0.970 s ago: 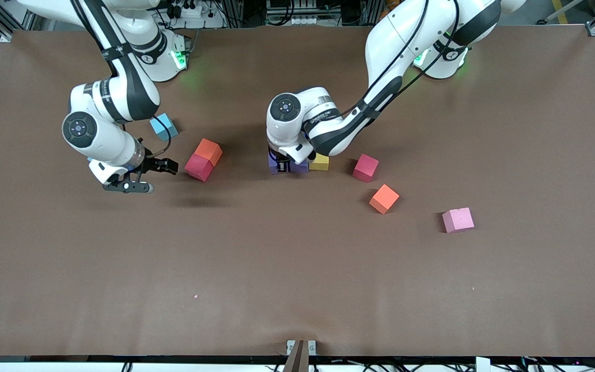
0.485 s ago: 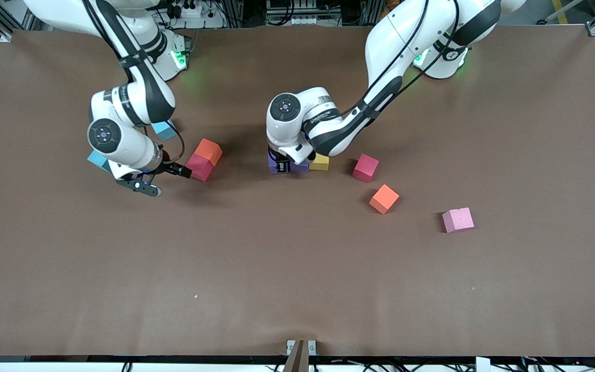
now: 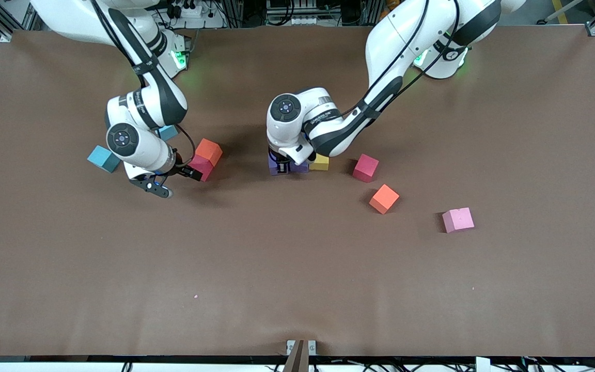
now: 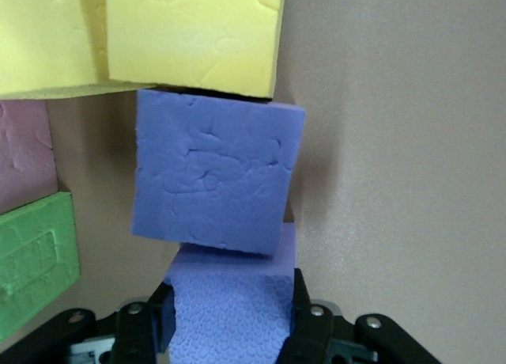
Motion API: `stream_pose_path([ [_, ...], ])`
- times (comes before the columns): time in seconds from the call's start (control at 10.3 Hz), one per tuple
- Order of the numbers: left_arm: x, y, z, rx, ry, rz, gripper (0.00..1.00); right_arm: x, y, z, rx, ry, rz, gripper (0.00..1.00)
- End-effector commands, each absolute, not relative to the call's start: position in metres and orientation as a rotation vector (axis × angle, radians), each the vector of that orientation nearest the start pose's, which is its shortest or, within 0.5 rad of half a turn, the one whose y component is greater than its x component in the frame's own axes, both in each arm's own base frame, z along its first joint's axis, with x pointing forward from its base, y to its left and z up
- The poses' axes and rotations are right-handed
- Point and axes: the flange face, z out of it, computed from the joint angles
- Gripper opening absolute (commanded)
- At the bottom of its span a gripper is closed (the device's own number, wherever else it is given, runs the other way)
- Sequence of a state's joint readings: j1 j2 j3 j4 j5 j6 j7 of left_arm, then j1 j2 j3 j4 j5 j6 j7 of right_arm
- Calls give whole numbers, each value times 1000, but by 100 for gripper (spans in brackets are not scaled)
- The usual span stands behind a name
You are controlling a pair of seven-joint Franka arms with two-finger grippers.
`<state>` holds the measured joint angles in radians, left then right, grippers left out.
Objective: Form number 2 with 11 blocks
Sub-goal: 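Grasp the pink cube with the right gripper while the left gripper releases purple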
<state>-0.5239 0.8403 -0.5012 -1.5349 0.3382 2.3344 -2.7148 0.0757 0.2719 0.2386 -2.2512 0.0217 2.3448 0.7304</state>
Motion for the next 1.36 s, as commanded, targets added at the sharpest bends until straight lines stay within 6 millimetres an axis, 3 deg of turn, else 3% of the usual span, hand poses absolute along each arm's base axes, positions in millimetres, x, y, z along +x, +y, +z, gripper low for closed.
stream_pose_path([
  [0.0, 424, -571, 210, 2124, 2264, -172, 46, 491, 178, 226, -3051, 753, 298, 100],
  [0.19, 425, -570, 211, 2125, 2265, -169, 47, 484, 188, 222, -3060, 745, 313, 100],
  [0.87, 418, -568, 206, 2168, 2289, -148, 51, 466, 184, 200, -3062, 748, 339, 99],
  [0.97, 417, -568, 206, 2176, 2291, -145, 51, 467, 184, 199, -3060, 748, 335, 89],
  [1.26, 418, -567, 207, 2171, 2294, -148, 54, 468, 186, 184, -3045, 748, 317, 85],
])
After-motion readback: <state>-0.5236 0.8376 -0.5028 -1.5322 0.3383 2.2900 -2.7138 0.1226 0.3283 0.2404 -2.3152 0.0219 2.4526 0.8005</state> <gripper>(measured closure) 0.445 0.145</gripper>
